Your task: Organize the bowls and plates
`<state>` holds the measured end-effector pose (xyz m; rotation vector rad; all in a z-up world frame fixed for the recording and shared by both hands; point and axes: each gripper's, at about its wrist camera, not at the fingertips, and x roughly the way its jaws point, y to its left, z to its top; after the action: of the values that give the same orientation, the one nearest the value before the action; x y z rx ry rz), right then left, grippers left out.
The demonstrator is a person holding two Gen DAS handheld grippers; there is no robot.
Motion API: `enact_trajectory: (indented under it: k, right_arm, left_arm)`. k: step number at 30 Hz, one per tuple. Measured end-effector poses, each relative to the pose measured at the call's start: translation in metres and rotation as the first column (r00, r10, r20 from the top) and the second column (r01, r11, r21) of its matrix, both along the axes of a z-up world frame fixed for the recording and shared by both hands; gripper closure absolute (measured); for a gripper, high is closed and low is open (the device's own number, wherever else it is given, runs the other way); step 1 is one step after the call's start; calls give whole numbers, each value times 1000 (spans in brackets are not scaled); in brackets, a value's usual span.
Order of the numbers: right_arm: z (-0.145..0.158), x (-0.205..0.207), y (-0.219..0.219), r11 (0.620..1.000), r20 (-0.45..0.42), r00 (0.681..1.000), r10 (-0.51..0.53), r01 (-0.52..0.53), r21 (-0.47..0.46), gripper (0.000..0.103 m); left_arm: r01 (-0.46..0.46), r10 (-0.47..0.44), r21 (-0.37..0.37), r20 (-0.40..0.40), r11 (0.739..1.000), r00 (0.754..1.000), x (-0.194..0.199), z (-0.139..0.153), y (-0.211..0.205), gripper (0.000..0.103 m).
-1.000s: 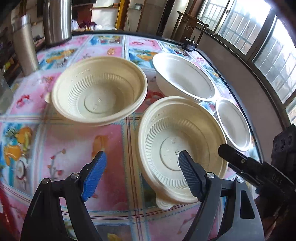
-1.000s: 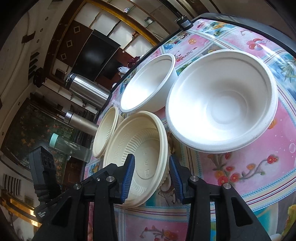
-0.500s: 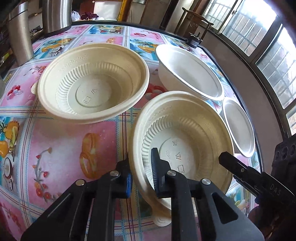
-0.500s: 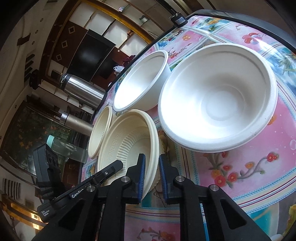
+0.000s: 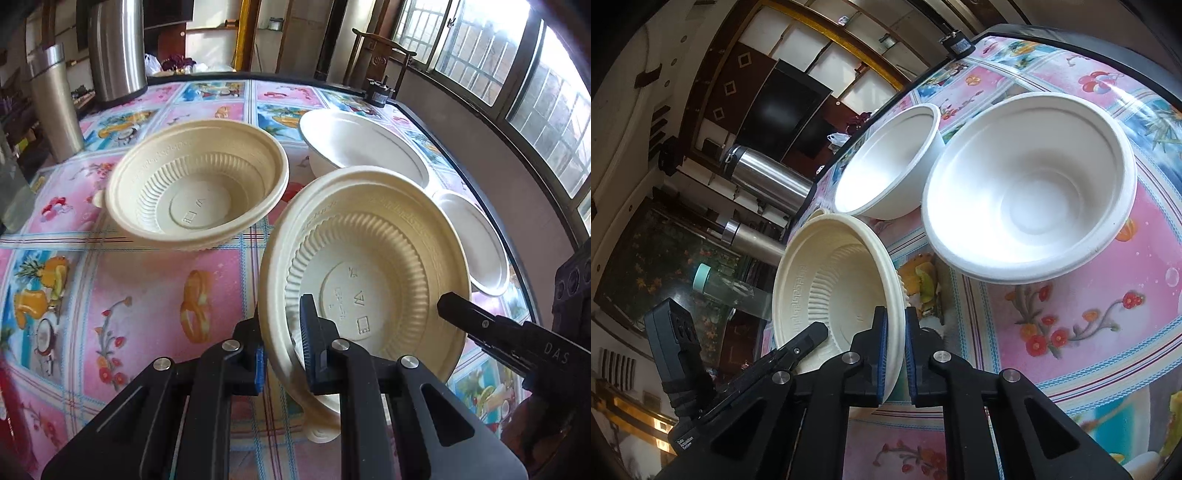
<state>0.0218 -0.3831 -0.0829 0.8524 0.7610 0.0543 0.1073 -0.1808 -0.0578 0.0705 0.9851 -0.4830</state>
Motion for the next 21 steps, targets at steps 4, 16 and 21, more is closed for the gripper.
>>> enact_trajectory:
  k: [4, 16, 21]
  right_arm:
    - [15, -5, 23, 997, 68, 997, 37, -33, -72, 94]
    - [38, -11, 113, 981, 215, 962, 168, -141, -134, 94]
    - [43, -6, 154, 976, 250, 946, 205, -179, -123, 94]
  left_arm:
    - [-28, 26, 25, 85, 999, 996, -17, 13, 16, 89]
    - [-159, 143, 40, 267, 987, 953, -59, 49, 95, 89]
    - [-210, 191, 31, 298, 977, 935, -71, 55, 134, 89]
